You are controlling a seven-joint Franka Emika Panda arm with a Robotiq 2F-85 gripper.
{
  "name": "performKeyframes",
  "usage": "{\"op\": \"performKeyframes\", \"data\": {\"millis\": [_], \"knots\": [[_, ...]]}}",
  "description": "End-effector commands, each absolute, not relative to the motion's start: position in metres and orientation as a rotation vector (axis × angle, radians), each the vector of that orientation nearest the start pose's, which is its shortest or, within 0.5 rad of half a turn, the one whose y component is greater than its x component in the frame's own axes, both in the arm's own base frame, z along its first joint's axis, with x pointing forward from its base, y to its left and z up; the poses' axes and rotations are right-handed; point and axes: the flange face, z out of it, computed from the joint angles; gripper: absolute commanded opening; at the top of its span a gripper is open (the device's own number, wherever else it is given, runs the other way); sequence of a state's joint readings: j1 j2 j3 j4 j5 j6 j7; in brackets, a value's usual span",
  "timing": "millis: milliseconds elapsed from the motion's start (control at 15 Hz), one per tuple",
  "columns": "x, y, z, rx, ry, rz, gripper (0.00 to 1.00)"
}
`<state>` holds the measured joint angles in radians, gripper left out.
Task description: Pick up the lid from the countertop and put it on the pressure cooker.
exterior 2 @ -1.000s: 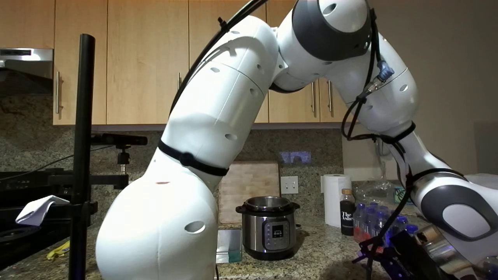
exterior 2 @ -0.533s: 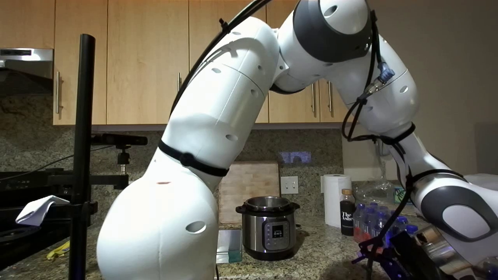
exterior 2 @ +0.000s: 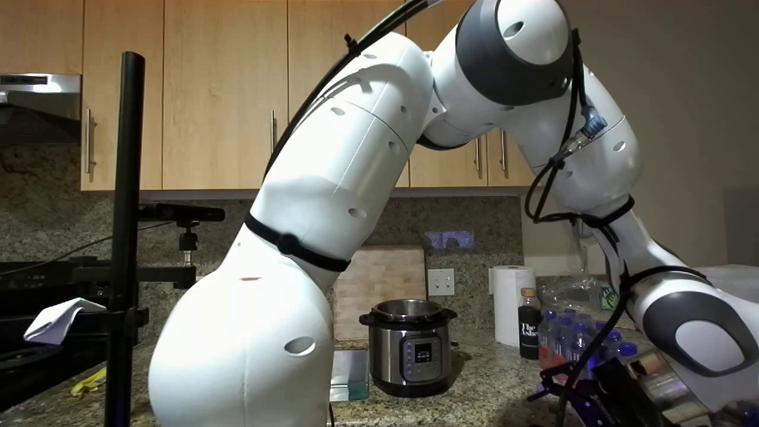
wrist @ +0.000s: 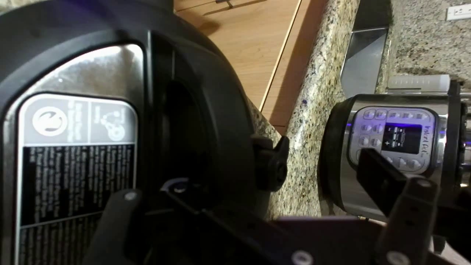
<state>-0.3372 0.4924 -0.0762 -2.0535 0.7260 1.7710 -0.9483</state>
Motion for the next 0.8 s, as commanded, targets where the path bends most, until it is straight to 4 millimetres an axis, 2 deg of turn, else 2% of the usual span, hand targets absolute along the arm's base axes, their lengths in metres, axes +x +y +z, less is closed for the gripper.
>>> {"op": "performKeyframes", "data": {"millis": [0,267,733], "knots": [[0.4908,-0.1529,0.1681,-2.180,-0.149,0.250,0.73],[0.4911,-0.1535,0.1631,-2.175,-0.155,0.240,0.45],[0.4914,-0.1538,0.1588,-2.191,-0.181,0.241,0.02]]}}
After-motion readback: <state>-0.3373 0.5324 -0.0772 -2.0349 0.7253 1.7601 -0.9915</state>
